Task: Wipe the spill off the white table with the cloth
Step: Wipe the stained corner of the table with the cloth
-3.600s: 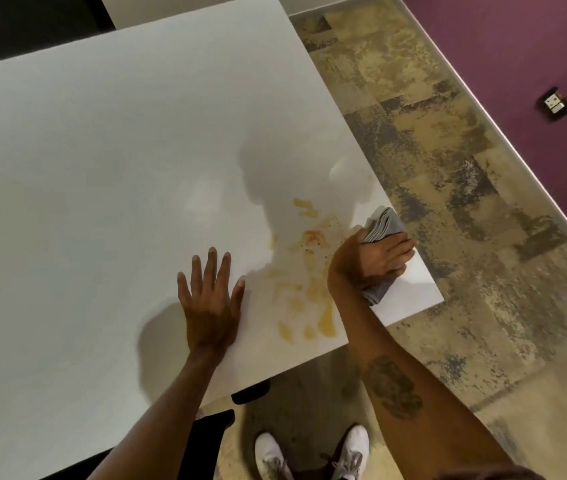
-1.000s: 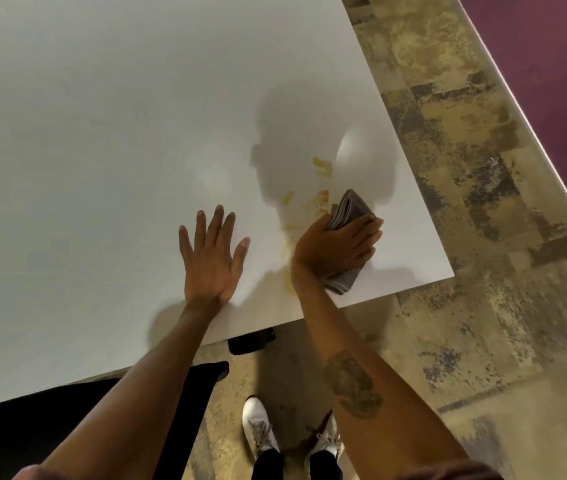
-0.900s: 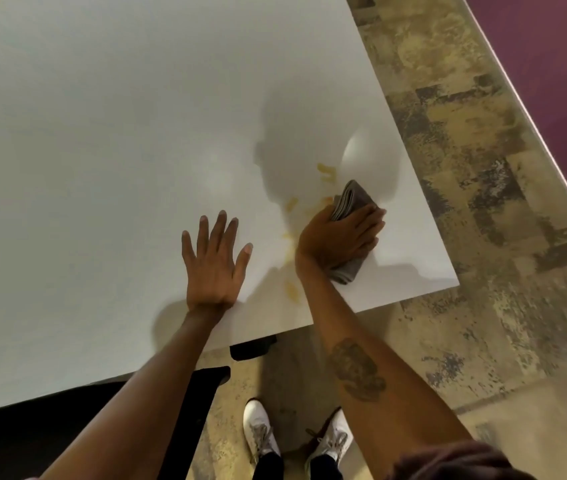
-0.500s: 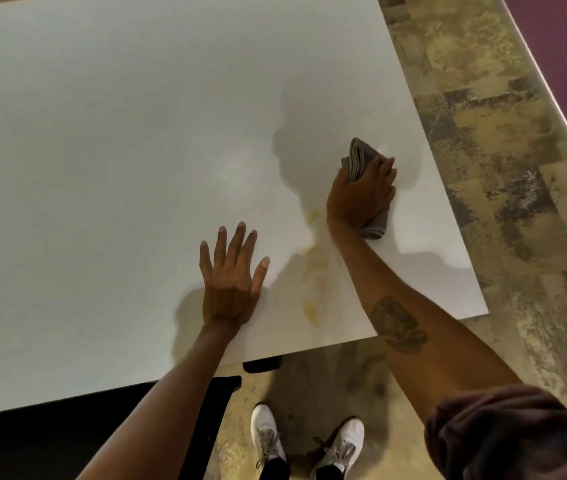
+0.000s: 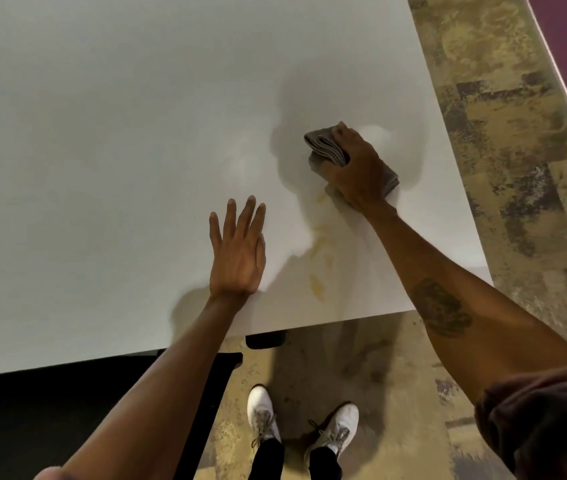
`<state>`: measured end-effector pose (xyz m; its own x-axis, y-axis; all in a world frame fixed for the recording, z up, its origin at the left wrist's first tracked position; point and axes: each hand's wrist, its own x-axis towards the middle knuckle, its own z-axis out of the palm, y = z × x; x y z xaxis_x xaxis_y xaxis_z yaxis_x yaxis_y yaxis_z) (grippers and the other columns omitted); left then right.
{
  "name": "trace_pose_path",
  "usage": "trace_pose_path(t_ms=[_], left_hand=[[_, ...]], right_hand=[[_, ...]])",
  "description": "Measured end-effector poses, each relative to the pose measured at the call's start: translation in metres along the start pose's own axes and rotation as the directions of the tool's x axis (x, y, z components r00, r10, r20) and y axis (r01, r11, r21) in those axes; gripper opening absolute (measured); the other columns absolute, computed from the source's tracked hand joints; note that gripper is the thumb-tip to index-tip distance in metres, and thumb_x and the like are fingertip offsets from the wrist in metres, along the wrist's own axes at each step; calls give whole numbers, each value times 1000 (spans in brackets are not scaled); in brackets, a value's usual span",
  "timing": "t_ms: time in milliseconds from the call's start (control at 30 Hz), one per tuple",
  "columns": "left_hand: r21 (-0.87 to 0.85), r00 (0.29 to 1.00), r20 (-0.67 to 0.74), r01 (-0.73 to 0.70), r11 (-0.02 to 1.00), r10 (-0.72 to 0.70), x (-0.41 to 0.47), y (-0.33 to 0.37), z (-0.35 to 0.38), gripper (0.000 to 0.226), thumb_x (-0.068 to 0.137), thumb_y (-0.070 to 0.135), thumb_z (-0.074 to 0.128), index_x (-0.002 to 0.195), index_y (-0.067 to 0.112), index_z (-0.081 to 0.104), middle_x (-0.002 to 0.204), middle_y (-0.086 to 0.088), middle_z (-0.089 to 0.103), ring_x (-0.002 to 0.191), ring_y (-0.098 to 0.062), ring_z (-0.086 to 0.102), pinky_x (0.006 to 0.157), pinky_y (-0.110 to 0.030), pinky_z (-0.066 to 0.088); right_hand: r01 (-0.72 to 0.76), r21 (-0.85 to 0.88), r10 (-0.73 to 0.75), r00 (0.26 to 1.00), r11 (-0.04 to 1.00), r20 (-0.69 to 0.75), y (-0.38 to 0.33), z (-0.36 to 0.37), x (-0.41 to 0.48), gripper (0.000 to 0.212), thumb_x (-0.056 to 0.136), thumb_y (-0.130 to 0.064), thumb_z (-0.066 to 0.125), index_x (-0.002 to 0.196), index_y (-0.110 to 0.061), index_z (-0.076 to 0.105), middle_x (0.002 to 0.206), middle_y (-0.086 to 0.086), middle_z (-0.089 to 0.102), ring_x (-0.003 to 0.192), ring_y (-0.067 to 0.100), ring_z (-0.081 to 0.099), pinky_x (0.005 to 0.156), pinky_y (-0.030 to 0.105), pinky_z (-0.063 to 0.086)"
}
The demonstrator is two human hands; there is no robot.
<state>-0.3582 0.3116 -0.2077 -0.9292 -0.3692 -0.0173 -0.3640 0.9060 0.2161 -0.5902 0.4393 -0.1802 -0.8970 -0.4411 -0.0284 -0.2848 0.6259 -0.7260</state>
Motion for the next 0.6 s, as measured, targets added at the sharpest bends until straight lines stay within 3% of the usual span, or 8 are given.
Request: trace_pose_path(t_ms=[133,267,367,600], left_hand=[[-7,998,53,31,1000,-30,1,1,-3,55,108,21,28,163,15,21,171,-3,17,160,-32,7,126,-60,8],[9,998,61,31,999,-32,-1,1,-3,55,109,22,25,163,13,19,171,-3,16,160,-32,8,127,-60,8],[17,998,58,32,999,-33,-3,2,-4,55,110,23,23,163,13,18,172,-3,15,160,-31,8,127,-58,7],[55,998,46,48,997,-51,-7,3,-4,55,110,26,18,164,15,14,172,-1,11,160,-28,6,129,-55,8]], right_hand=[[124,2,-123,983,992,133,-7,0,-28,80,75,-53,64,143,-12,51,151,6,48,139,24,45,118,39,35],[225,-24,-213,947,974,242,-10,1,-55,71,81,-35,70,144,-13,49,153,3,47,142,23,42,118,44,35],[284,-37,-260,915,958,308,-8,4,-76,67,84,-28,73,145,-14,49,154,1,45,144,21,38,120,43,31],[386,-65,-328,851,920,409,-8,3,-123,63,88,-32,71,145,-14,48,154,2,45,146,21,36,122,39,26]])
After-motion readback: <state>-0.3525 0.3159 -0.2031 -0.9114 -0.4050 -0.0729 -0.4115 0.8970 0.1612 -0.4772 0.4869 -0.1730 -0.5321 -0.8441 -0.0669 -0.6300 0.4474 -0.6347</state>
